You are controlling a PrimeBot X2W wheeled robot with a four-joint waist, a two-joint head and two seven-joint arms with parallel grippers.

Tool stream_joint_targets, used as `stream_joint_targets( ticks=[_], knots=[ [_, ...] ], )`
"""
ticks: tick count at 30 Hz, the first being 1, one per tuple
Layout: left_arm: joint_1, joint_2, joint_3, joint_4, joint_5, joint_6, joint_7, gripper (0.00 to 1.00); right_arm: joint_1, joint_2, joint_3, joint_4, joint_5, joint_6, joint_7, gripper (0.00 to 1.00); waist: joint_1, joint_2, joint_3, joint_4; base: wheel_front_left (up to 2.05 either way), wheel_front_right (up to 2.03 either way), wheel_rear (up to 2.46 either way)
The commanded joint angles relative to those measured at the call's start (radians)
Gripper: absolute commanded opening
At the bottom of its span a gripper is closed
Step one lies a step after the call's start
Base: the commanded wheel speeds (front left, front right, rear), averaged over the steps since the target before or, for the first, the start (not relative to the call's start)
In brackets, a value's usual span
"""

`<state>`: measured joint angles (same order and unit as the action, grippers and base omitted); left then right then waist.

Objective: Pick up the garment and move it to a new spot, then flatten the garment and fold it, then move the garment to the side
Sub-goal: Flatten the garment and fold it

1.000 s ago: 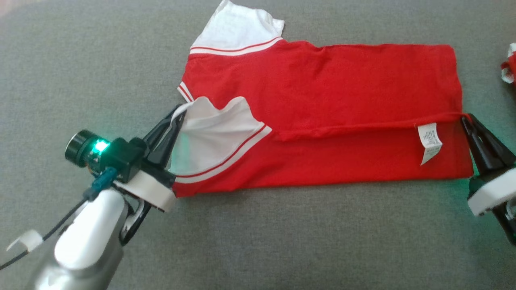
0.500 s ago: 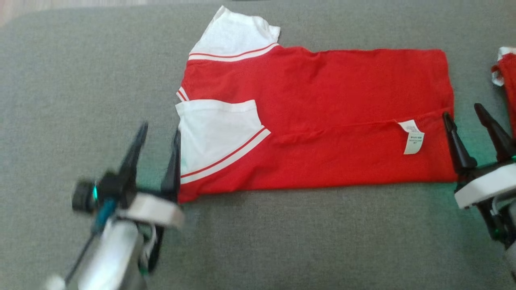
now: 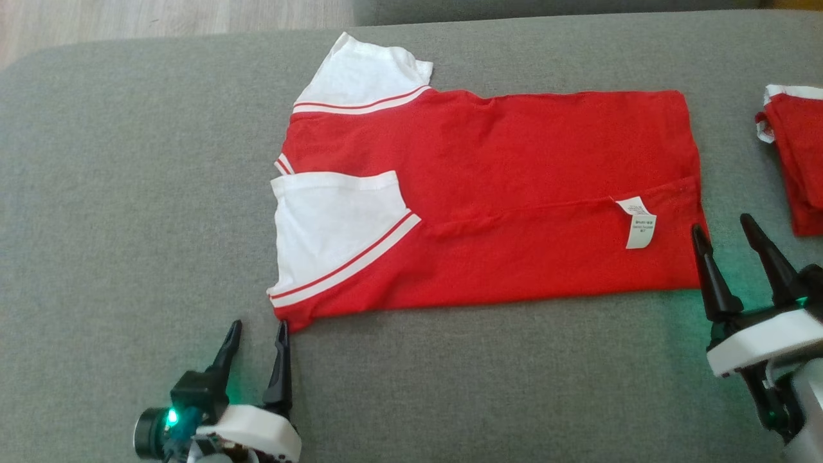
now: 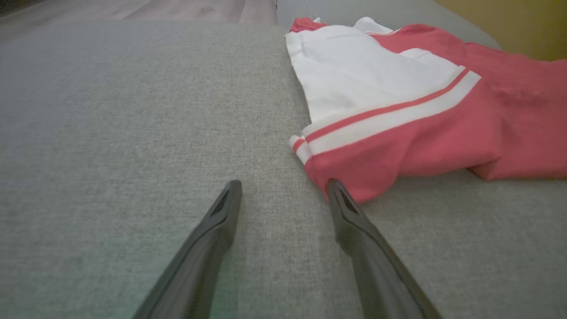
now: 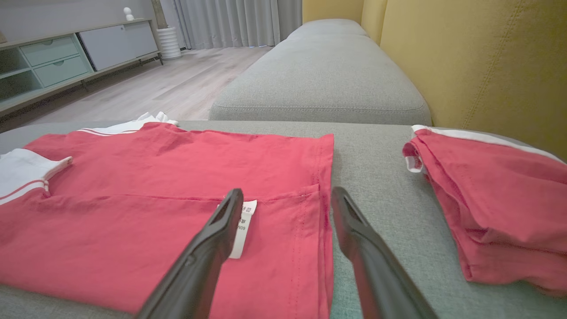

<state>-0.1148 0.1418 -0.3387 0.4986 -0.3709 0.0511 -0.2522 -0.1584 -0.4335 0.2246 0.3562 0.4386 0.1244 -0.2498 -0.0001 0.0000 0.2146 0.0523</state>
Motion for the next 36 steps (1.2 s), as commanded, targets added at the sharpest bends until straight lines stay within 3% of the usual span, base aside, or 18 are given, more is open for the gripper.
stream_joint_targets(
  ticks=[1, 7, 8, 9, 10, 11, 12, 16, 26, 27, 29, 36],
  knots=[
    [-0.034, 0.005, 0.025, -0.003, 0.005, -0.012, -0.009, 1.00, -0.003, -0.018, 0.004, -0.026, -0.007, 0.006, -0.012, 1.00, 0.0001, 0.0000, 0.002, -0.002, 0.00, 0.00, 0.00],
    [-0.052, -0.004, -0.003, 0.049, 0.010, -0.043, -0.008, 1.00, -0.002, -0.014, 0.002, -0.017, -0.013, 0.006, -0.012, 1.00, 0.0001, 0.0000, -0.001, -0.003, 0.00, 0.00, 0.00],
    [-0.054, -0.005, -0.011, 0.057, 0.012, -0.049, -0.007, 0.96, -0.002, -0.012, 0.002, -0.014, -0.014, 0.006, -0.012, 1.00, 0.0001, 0.0000, -0.002, -0.003, 0.00, 0.00, 0.00],
    [-0.056, -0.007, -0.017, 0.064, 0.011, -0.057, -0.006, 0.76, -0.001, -0.010, 0.001, -0.010, -0.015, 0.006, -0.012, 1.00, 0.0001, 0.0000, -0.004, -0.002, 0.00, 0.00, 0.00],
    [-0.058, -0.007, -0.023, 0.069, 0.011, -0.063, -0.005, 0.38, -0.001, -0.008, 0.000, -0.006, -0.015, 0.006, -0.012, 1.00, 0.0001, 0.0000, -0.004, 0.000, 0.00, 0.00, 0.00],
    [-0.060, -0.008, -0.029, 0.074, 0.013, -0.069, -0.004, 0.15, -0.001, -0.006, 0.000, 0.001, -0.014, 0.006, -0.012, 1.00, 0.0001, 0.0000, -0.005, 0.001, 0.00, 0.00, 0.00],
    [-0.062, -0.009, -0.037, 0.079, 0.012, -0.079, -0.001, 0.00, -0.001, -0.003, 0.001, 0.009, -0.014, 0.006, -0.012, 1.00, 0.0001, 0.0000, -0.006, 0.003, 0.00, 0.00, 0.00],
    [-0.079, -0.002, -0.061, 0.077, 0.020, -0.107, 0.002, 0.00, -0.010, 0.006, 0.000, 0.069, -0.005, 0.006, -0.012, 1.00, 0.0001, 0.0000, -0.008, 0.014, 0.00, 0.00, 0.00],
    [-0.108, 0.065, -0.060, -0.023, 0.077, -0.081, -0.006, 0.00, -0.062, 0.034, -0.017, 0.246, -0.004, 0.006, 0.093, 1.00, 0.0001, 0.0000, -0.012, 0.041, 0.00, 0.00, 0.00],
    [-0.107, 0.071, -0.060, -0.032, 0.079, -0.080, -0.007, 0.00, -0.064, 0.034, -0.011, 0.254, -0.002, 0.006, 0.109, 0.82, 0.0001, 0.0000, -0.014, 0.043, 0.00, 0.00, 0.00],
    [-0.102, 0.081, -0.061, -0.049, 0.084, -0.076, -0.007, 0.00, -0.065, 0.032, -0.003, 0.263, 0.003, 0.006, 0.132, 0.01, 0.0001, 0.0000, -0.019, 0.045, 0.00, 0.00, 0.00],
    [-0.051, 0.121, -0.072, -0.109, 0.091, -0.070, 0.015, 0.00, -0.024, -0.007, -0.004, 0.234, 0.041, 0.006, 0.181, 0.00, 0.0001, 0.0000, -0.060, 0.046, 0.00, 0.00, 0.00]
  ],
)
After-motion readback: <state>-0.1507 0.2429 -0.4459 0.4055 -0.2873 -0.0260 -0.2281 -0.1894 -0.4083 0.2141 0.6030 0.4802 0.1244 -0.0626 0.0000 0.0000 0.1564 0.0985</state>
